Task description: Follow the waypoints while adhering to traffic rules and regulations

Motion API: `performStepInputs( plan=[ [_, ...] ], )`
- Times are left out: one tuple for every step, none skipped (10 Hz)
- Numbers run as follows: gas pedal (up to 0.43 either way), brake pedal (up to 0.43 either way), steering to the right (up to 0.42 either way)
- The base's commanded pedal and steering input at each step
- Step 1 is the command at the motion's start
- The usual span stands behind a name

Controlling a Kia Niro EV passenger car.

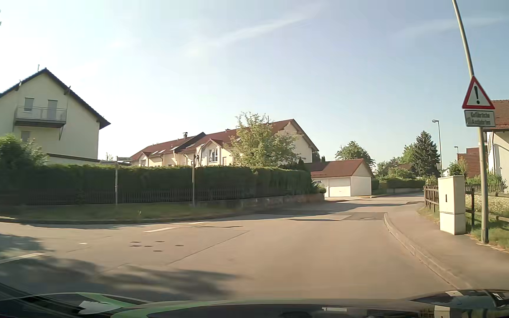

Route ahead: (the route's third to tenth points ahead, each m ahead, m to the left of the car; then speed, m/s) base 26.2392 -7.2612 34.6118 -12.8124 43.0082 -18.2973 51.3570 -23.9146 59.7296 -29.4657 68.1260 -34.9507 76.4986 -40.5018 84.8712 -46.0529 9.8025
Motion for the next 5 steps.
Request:
performStepInputs(
  plan=[
    [0.157, 0.0, 0.102],
    [0.169, 0.0, 0.102],
    [0.177, 0.0, 0.101],
    [0.177, 0.0, 0.101],
    [0.177, 0.0, 0.101]
  ],
)
